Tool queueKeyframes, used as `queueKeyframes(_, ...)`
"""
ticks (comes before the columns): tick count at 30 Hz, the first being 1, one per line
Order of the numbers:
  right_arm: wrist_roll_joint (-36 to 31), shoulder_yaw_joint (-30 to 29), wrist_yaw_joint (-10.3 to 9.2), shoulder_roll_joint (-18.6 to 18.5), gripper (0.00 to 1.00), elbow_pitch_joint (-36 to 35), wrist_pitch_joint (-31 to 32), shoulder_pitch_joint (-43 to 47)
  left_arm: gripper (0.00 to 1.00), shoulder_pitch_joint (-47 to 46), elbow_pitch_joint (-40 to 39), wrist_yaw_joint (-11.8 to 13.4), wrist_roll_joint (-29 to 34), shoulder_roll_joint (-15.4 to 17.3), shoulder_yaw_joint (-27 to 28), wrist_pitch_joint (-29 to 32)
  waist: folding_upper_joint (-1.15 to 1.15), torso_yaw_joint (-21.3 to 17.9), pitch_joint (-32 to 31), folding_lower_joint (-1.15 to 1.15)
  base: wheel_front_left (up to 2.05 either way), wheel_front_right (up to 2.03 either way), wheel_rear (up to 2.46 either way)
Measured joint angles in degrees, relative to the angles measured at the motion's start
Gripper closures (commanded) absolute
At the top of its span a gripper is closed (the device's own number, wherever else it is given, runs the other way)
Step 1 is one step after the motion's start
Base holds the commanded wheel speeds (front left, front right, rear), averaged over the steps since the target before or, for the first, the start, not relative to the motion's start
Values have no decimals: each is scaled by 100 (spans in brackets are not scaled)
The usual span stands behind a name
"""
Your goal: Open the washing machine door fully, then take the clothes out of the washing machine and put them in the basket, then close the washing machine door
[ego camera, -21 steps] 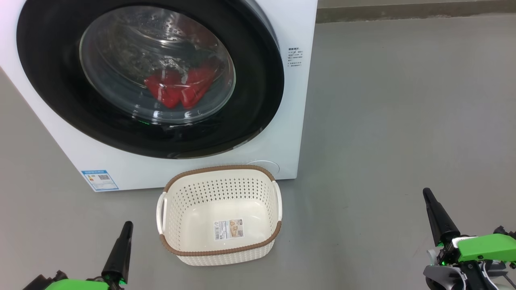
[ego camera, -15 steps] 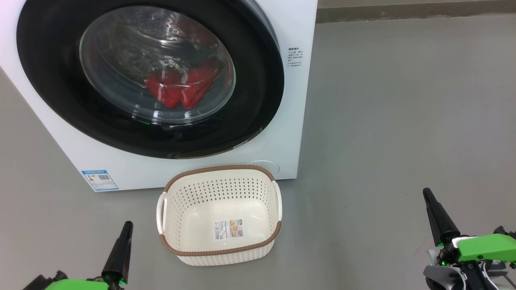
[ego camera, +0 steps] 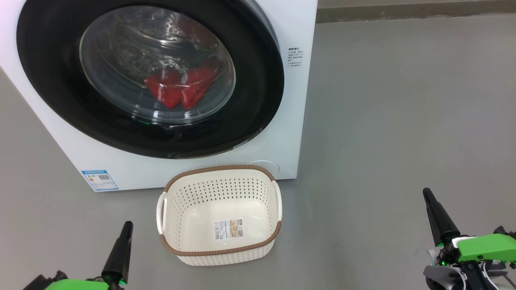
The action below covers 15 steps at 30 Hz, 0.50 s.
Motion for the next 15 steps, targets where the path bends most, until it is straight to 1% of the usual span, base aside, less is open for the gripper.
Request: queueKeyframes(15, 0, 0, 0, 0, 100, 0, 0, 0, 100, 0, 0, 0, 0, 0, 0, 0, 0, 0, 0, 0, 0, 0, 0)
